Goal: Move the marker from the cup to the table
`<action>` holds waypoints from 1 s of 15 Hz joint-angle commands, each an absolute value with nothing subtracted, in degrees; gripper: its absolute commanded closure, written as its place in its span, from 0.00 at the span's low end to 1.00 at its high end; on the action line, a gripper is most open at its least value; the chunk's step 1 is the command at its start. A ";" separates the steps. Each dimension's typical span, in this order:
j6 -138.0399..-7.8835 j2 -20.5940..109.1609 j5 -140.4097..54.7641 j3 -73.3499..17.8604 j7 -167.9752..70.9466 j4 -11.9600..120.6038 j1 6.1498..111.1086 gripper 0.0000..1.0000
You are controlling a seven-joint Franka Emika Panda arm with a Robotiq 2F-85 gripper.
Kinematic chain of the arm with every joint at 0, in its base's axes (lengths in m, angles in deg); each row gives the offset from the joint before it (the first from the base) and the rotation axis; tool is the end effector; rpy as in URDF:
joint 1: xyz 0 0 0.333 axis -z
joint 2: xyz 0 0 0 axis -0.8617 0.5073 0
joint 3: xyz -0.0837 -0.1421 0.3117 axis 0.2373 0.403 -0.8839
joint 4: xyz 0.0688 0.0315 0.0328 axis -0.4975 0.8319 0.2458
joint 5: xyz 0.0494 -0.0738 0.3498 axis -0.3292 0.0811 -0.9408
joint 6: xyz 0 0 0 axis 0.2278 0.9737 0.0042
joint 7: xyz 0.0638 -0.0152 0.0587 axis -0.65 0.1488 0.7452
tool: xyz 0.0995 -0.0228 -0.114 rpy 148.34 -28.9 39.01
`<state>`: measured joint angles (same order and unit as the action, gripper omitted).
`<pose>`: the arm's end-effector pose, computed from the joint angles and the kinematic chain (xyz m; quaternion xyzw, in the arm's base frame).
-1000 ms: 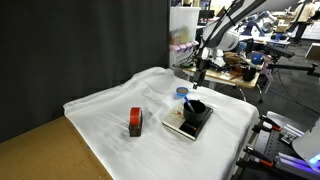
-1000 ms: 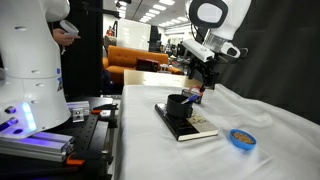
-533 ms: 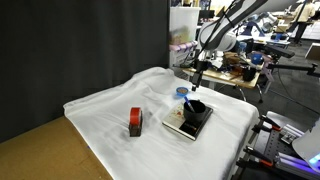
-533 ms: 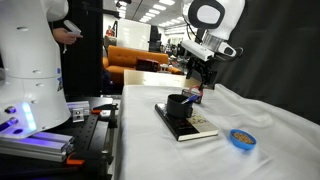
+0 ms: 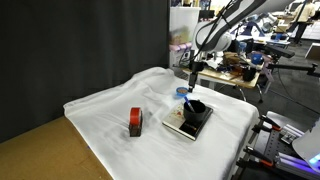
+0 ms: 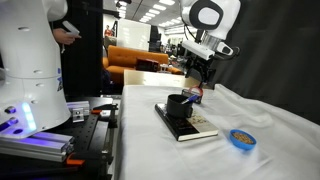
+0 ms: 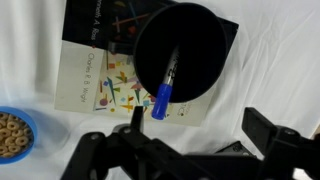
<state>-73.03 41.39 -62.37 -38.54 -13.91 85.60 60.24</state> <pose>0.5396 0.0704 0.3002 -0.9715 -0.2062 -0.0011 0.1166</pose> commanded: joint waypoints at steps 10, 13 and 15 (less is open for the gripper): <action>-69.11 41.35 -63.48 -41.27 -13.50 84.83 59.50 0.00; -68.70 41.44 -62.03 -40.74 -14.33 85.05 59.35 0.00; -69.85 41.71 -62.77 -40.91 -13.97 85.17 59.32 0.00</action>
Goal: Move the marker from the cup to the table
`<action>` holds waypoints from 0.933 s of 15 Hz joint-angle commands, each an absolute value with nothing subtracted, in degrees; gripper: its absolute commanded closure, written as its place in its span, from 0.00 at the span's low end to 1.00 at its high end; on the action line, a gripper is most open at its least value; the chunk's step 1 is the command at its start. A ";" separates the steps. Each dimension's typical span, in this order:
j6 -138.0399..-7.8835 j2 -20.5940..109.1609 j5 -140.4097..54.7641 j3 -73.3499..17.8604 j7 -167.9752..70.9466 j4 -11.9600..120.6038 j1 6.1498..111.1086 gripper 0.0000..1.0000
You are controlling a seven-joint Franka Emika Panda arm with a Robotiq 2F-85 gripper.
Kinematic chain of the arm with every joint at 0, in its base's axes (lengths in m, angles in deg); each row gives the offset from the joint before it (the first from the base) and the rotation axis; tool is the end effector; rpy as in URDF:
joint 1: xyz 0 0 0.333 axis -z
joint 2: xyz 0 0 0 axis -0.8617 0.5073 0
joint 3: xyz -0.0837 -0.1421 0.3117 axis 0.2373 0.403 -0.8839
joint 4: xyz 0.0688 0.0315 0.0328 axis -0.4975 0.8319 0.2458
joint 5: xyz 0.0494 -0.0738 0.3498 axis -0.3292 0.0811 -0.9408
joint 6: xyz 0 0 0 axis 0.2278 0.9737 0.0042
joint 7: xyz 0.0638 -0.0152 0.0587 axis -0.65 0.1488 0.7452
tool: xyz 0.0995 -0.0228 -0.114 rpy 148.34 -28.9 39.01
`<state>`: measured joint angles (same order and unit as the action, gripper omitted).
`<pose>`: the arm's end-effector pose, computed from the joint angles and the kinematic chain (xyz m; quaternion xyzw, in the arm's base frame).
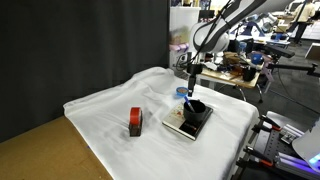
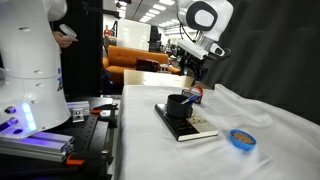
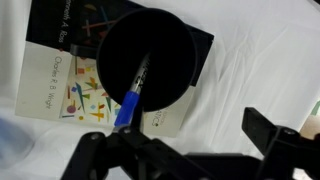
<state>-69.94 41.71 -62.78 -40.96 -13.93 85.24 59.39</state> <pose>0.5283 0.1029 0.2968 -0.9631 -0.2332 0.0259 0.1317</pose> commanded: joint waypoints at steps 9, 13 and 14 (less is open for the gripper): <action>-68.98 42.62 -59.48 -40.19 -15.72 84.49 58.87 0.00; -69.10 43.57 -55.93 -40.10 -18.02 83.76 58.50 0.00; -69.10 43.82 -55.11 -40.10 -18.35 83.53 58.38 0.00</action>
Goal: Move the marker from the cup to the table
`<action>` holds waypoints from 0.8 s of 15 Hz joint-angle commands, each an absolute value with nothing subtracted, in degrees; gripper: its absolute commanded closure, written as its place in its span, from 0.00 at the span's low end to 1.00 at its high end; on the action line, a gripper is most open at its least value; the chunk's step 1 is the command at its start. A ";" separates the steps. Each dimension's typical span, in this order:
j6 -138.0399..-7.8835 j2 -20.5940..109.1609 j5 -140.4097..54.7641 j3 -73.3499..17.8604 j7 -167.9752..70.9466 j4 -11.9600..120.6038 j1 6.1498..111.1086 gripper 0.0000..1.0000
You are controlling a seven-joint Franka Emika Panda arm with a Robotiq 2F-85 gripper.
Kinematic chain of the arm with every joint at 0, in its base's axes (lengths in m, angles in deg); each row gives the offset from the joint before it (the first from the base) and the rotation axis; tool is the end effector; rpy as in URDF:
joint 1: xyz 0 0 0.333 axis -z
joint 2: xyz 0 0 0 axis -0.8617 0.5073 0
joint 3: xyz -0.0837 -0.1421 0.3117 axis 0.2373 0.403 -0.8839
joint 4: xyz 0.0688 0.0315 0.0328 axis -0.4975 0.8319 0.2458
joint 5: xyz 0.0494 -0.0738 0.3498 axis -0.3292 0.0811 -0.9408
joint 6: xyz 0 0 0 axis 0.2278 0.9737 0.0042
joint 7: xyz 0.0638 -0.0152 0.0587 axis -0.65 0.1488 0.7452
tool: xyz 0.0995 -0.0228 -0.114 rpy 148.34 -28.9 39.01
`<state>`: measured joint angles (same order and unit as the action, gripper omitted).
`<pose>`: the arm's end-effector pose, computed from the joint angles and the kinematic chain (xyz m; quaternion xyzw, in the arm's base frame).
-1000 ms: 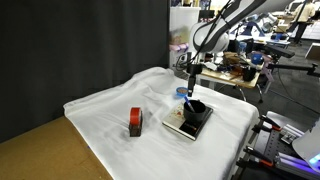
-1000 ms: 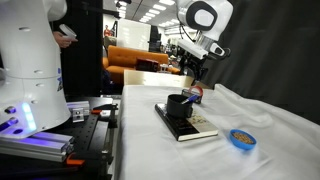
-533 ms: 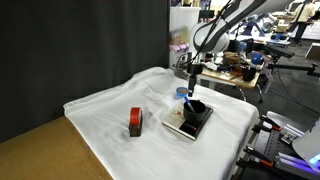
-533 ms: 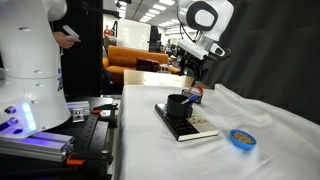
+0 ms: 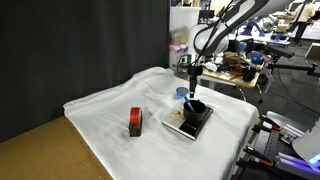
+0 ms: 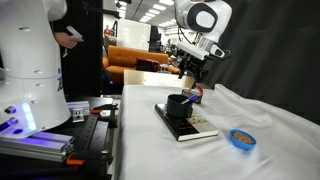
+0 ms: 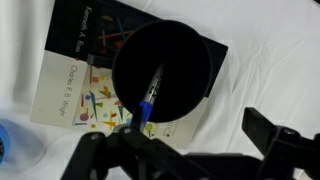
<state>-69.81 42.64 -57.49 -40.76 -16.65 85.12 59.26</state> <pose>0.5280 0.0973 0.2877 -0.9643 -0.2415 0.0418 0.1005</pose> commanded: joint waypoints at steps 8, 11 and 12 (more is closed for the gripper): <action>-68.66 45.94 -48.09 -39.62 -23.05 81.82 56.99 0.00; -68.54 46.43 -46.85 -39.51 -24.03 81.52 57.03 0.00; -68.55 46.51 -46.58 -39.48 -24.27 81.49 57.02 0.00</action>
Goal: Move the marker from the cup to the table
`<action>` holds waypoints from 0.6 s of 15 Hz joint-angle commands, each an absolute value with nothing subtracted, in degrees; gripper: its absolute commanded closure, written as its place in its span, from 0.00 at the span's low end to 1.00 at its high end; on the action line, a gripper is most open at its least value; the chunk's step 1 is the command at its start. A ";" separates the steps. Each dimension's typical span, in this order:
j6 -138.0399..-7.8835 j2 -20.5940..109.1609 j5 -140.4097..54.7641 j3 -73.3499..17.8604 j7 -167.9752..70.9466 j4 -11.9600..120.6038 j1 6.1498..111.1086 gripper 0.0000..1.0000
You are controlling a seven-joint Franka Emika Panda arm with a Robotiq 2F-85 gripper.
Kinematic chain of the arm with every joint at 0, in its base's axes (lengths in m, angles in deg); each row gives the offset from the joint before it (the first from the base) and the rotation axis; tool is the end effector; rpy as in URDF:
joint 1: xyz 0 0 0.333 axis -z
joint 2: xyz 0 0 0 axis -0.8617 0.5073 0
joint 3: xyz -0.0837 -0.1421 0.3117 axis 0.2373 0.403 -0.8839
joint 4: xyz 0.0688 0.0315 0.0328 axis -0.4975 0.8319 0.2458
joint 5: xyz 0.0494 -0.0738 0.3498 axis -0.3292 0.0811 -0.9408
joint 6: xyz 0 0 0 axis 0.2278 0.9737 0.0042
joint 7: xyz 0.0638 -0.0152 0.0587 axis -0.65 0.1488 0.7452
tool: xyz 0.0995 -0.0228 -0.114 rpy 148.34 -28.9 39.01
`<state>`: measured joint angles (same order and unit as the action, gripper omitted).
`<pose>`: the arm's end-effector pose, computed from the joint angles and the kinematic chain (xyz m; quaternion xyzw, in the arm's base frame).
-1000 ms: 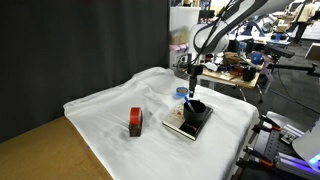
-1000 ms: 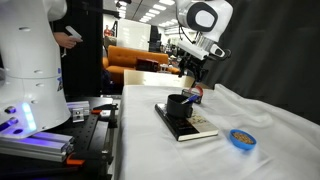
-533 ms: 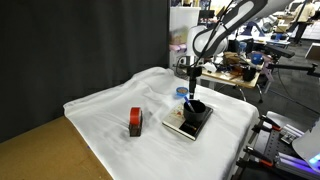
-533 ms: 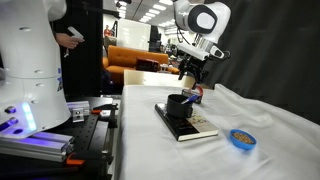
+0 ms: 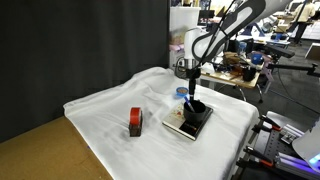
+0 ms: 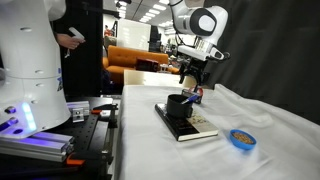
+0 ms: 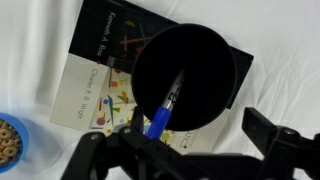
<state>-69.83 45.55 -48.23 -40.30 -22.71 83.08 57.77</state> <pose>0.5373 0.0995 0.2722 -0.9643 -0.2543 0.0597 0.0439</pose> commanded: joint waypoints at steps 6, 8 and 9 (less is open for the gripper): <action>-69.66 46.49 -47.78 -40.08 -22.98 82.25 57.57 0.00; -69.66 46.49 -47.78 -40.08 -22.98 82.18 57.57 0.00; -69.66 46.48 -47.78 -40.08 -22.98 82.16 57.56 0.00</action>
<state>-69.83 46.47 -47.72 -40.23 -22.99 82.29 57.73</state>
